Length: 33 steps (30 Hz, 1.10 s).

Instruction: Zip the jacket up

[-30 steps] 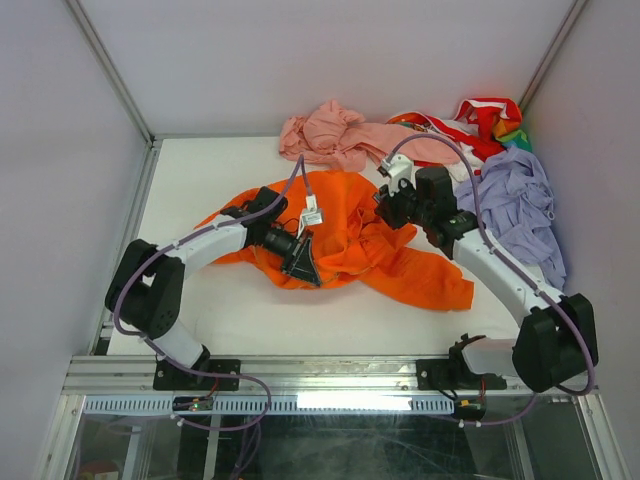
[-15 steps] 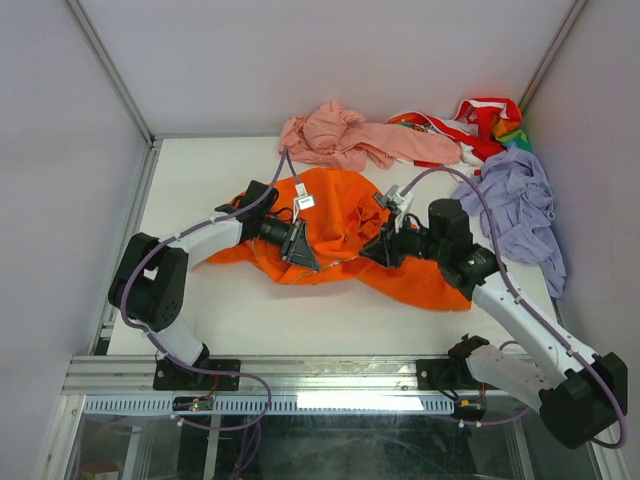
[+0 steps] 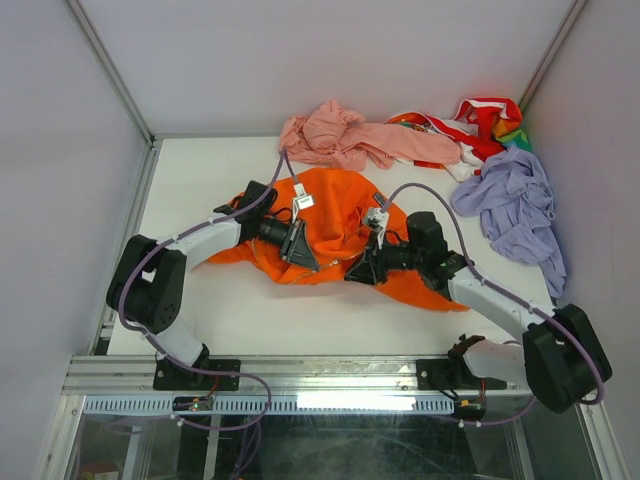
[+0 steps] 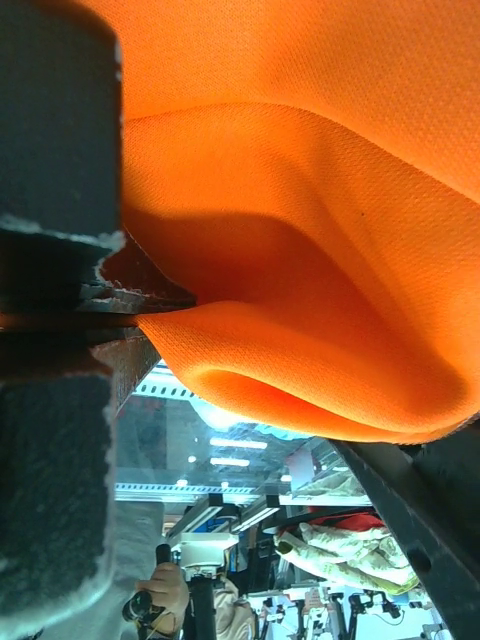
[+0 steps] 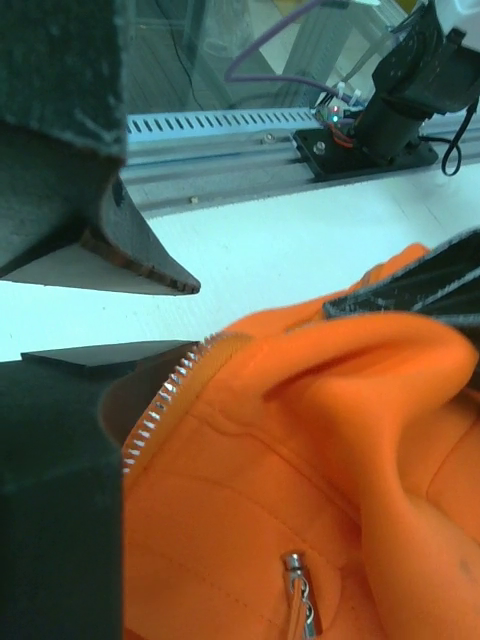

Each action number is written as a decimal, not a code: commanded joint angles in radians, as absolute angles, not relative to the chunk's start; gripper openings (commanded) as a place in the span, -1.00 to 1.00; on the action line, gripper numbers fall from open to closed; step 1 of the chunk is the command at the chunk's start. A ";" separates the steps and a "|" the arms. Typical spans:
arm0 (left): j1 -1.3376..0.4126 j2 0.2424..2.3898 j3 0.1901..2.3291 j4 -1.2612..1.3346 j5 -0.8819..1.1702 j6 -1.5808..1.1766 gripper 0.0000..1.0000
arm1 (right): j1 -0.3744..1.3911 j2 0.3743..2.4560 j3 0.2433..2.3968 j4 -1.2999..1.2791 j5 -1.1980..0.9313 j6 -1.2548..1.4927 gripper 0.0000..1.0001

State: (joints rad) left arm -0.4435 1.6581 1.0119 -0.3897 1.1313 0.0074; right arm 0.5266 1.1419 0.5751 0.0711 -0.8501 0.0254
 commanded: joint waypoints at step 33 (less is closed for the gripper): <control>-0.437 1.525 1.109 -0.512 0.977 0.105 -1.00 | 0.559 1.554 0.951 0.094 -1.235 -0.069 -0.27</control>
